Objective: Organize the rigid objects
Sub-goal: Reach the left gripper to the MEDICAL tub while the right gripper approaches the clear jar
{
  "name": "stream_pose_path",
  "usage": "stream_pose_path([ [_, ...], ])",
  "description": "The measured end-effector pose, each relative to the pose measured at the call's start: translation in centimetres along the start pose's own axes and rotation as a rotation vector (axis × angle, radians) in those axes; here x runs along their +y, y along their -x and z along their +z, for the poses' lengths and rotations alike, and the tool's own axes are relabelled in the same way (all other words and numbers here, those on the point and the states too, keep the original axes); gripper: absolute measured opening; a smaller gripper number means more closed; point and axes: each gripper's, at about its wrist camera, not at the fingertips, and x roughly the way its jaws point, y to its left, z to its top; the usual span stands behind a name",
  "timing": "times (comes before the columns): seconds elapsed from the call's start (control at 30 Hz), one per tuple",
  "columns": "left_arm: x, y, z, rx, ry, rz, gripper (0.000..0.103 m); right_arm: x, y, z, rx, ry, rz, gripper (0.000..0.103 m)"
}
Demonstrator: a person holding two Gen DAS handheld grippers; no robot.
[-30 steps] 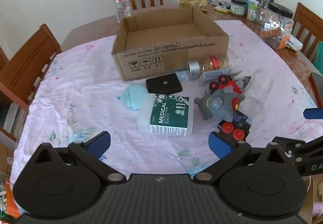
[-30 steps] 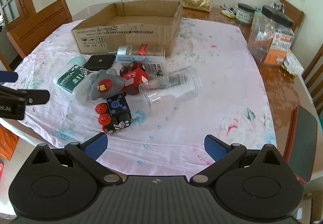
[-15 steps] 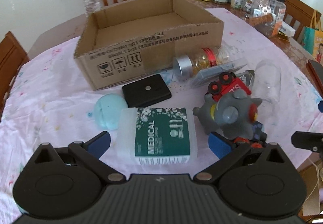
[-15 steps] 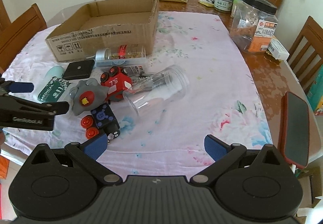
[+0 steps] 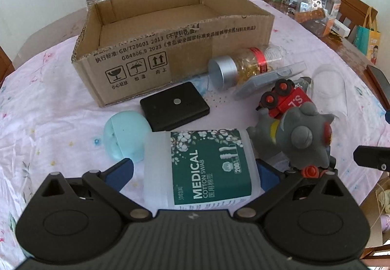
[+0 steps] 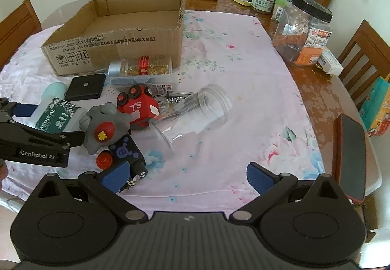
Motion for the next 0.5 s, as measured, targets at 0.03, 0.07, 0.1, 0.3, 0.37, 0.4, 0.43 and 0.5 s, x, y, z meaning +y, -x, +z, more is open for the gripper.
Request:
stream_pose_path([
  [0.03,0.0,0.1,0.1,-0.005,0.000,-0.001,0.102,0.1,0.0,0.0,0.004,0.002,-0.006,0.103],
  [0.07,0.1,0.2,0.0,-0.011,0.002,-0.002,0.102,0.1,0.0,0.1,0.006,0.003,-0.010,0.103],
  [0.1,0.2,0.4,0.0,-0.018,0.006,-0.006,0.102,0.1,0.0,0.1,0.008,0.006,-0.014,0.103],
  [0.3,0.4,0.7,0.1,-0.035,0.028,-0.029,0.097,0.1,-0.2,0.9,0.005,0.065,-0.011,0.103],
  [0.37,0.3,0.7,0.1,-0.038,0.032,-0.028,0.094,-0.1,-0.4,1.3,-0.001,0.093,0.000,0.103],
  [0.4,0.2,0.7,0.1,-0.035,0.035,-0.029,0.091,-0.2,-0.5,1.5,-0.003,0.106,0.007,0.103],
  [0.43,0.1,0.8,0.1,-0.033,0.040,-0.032,0.087,-0.3,-0.7,1.6,-0.007,0.118,0.016,0.103],
  [0.5,-0.2,0.8,0.2,-0.032,0.053,-0.025,0.084,-0.7,-1.0,2.0,-0.013,0.157,0.046,0.103],
])
